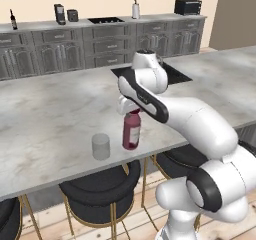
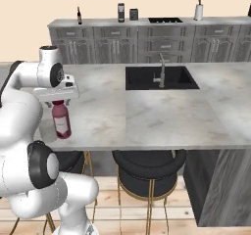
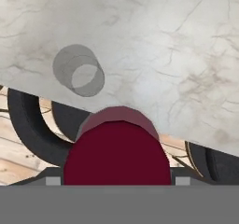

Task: There is a wine glass and glass cup on the dining counter. Place the wine bottle next to the wine glass and the juice bottle next to the glass cup.

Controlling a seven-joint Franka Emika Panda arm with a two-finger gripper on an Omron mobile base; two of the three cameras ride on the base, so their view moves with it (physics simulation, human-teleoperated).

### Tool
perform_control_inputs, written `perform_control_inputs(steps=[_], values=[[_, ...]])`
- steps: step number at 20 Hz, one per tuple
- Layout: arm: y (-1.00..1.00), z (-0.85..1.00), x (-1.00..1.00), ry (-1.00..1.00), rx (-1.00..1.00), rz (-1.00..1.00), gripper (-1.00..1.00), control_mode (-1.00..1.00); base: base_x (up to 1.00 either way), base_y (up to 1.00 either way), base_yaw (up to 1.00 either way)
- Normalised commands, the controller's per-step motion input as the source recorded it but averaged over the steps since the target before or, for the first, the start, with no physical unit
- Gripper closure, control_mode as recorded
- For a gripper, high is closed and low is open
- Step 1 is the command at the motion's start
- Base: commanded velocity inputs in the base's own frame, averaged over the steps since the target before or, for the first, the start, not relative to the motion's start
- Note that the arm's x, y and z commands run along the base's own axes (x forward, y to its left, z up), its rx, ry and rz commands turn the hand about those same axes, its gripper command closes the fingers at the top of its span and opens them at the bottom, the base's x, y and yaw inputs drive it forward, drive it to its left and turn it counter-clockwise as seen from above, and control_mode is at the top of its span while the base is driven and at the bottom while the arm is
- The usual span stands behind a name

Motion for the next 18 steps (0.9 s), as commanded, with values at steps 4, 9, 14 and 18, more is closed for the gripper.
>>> perform_control_inputs(steps=[4, 9, 14, 18], values=[[0.18, -0.22, 0.38, 0.00, -0.05, 0.00, 1.00, -1.00, 0.00, 0.00, 0.00], [0.14, -0.23, 0.42, 0.00, -0.05, 0.00, 1.00, -1.00, 0.00, 0.00, 0.00], [0.18, -0.21, 0.41, 0.00, 0.00, 0.00, 1.00, -1.00, 0.00, 0.00, 0.00], [0.15, -0.20, 0.36, 0.00, 0.00, 0.00, 1.00, -1.00, 0.00, 0.00, 0.00]])
